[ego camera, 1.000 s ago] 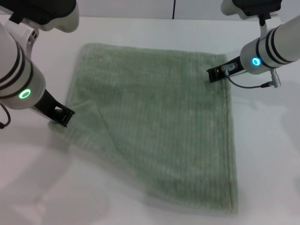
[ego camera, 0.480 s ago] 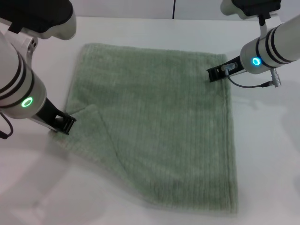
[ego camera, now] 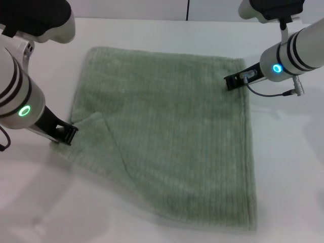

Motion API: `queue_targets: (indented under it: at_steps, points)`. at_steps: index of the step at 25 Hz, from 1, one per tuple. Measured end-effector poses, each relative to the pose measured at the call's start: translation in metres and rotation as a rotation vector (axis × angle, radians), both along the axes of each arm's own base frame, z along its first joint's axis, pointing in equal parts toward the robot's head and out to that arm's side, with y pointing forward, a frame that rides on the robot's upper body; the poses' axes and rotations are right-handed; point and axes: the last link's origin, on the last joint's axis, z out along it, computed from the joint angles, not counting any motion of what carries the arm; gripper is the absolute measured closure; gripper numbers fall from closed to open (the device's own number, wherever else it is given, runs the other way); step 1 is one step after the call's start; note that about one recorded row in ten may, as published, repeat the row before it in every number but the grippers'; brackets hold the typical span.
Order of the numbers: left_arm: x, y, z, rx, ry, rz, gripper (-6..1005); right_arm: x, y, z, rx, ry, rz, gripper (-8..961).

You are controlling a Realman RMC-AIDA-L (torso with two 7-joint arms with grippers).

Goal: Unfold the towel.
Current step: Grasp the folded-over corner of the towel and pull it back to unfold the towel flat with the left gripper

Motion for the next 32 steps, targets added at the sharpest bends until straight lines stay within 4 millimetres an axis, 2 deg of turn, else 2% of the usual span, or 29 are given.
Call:
queue_targets:
  at_steps: [24,32]
  points:
    - [-0.014,-0.007,0.005,0.025,0.015,0.083,975,0.003,-0.002,-0.001,-0.003,0.001,-0.007,936]
    - [-0.027,-0.012,0.005,0.078,0.006,0.163,974,0.004,-0.003,-0.001,-0.004,-0.001,-0.008,935]
